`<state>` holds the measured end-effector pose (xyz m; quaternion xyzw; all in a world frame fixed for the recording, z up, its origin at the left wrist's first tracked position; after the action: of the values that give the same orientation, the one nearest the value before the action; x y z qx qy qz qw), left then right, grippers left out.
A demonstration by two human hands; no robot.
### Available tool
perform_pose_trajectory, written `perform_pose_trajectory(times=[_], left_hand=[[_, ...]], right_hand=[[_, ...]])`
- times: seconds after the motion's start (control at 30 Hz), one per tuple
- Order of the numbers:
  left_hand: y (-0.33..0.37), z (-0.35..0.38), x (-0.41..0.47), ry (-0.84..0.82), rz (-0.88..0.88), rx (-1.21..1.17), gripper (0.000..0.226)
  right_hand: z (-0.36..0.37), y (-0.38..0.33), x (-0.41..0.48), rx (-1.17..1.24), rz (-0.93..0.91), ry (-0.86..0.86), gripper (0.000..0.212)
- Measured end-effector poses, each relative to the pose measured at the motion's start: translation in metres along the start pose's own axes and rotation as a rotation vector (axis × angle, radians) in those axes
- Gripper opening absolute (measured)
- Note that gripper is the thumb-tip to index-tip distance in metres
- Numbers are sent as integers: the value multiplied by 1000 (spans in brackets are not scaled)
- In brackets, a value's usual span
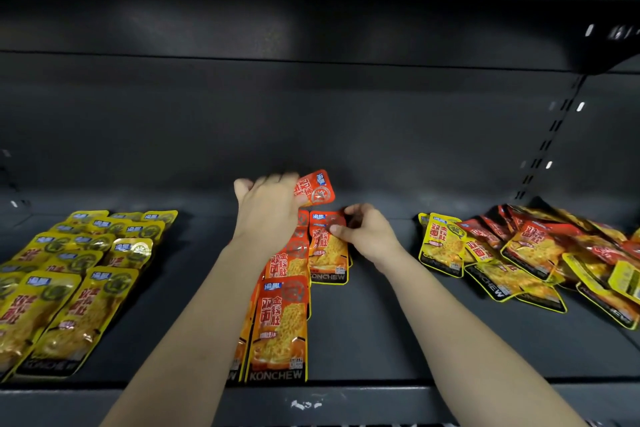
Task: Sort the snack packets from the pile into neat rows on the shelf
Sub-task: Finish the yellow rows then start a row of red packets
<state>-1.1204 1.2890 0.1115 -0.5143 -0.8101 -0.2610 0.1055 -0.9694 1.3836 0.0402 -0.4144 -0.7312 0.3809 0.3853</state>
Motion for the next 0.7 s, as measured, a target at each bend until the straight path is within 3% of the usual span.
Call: perform_pose_trajectory(times=[0.2,0.43,0.53,0.7], left_hand=[[5,-17,-2,-32,-31,-154,31],[8,-13,-8,-262,-95,-543,31],[7,-4,-15,-415,-119,-672,45],[9,9,-32,-575,-124,-680,63]], right_hand=[[-6,-3,-4,29,-26,35,34],[-20,-9,-2,-140,-72,67,27],[-32,-12,0,-216,-72,63,27],[-49,-10,-4,-348,-81,40,29]])
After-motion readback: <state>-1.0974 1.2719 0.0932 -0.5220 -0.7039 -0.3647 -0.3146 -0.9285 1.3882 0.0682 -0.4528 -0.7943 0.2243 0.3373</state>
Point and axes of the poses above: each hand's wrist, its own x-axis towards the middle knuckle, its own z-axis out of the palm, y = z × x, the point moved 2 cm from there along x, towards the middle knuckle, and after that the axes turned 13 degrees about -z, right-handed, at the moved point
